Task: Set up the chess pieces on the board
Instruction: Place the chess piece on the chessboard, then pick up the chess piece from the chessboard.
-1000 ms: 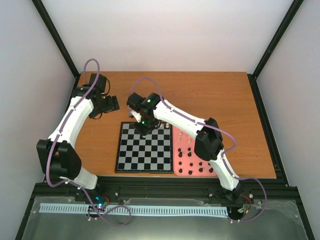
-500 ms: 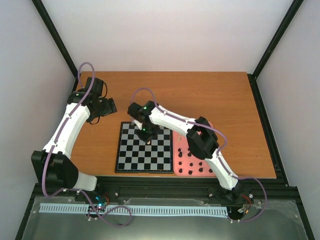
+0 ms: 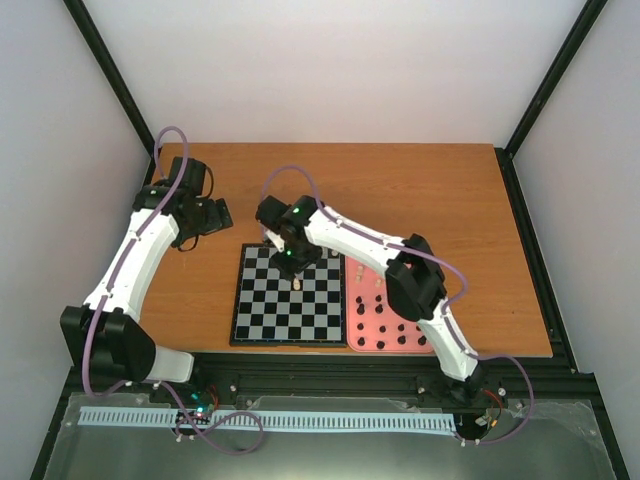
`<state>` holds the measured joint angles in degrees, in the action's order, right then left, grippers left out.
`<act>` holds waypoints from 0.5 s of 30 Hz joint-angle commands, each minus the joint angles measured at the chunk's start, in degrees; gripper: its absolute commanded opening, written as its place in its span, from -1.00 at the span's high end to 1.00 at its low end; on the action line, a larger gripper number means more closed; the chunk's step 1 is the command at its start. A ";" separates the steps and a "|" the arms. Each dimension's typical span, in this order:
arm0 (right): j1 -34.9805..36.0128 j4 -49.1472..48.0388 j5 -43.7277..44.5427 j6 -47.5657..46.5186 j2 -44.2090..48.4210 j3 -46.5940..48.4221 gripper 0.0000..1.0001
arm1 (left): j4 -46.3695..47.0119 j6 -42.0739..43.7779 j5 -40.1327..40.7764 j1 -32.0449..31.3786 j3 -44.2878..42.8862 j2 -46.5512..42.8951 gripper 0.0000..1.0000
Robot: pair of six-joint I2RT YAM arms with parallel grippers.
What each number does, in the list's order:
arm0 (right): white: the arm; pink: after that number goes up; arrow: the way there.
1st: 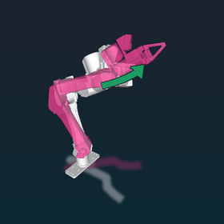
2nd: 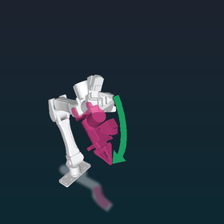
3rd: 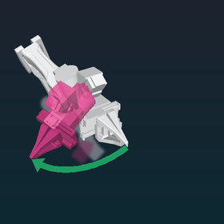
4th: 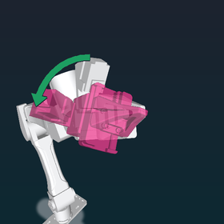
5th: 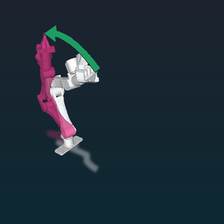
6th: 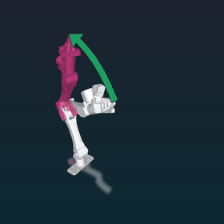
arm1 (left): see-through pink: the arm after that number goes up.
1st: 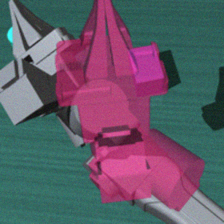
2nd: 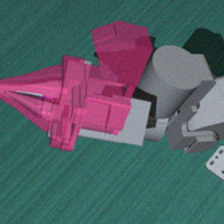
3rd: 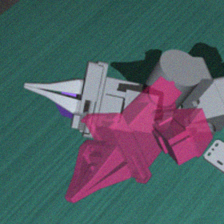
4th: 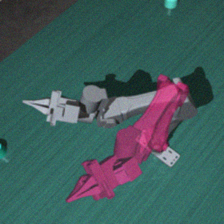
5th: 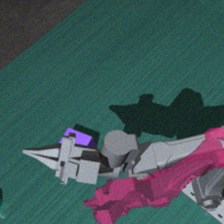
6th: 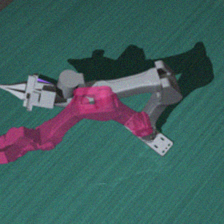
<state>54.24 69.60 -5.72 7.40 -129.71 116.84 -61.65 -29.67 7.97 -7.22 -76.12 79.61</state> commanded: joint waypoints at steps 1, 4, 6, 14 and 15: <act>-1.52 0.37 1.36 1.53 11.22 0.73 -0.02 | -1.87 2.07 -0.41 0.36 0.32 -2.37 -0.99; -4.83 1.48 1.59 2.79 15.70 0.05 -0.02 | -0.98 3.40 -5.65 0.35 0.98 -2.95 -0.97; -7.79 1.67 2.75 3.36 19.23 -1.67 -0.02 | -0.21 4.40 -10.32 -0.31 0.90 -2.99 -0.83; -22.34 -1.61 3.07 2.80 27.52 -17.44 -0.03 | -3.04 6.06 -10.97 -21.46 -0.57 2.95 -0.65; -23.62 -2.16 3.09 2.58 27.96 -19.48 -0.03 | -2.55 5.61 -11.01 -23.34 0.22 3.61 -0.63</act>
<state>33.98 68.20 -3.01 10.11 -101.97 104.42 -62.65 -24.82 -1.06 -23.29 -75.83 80.53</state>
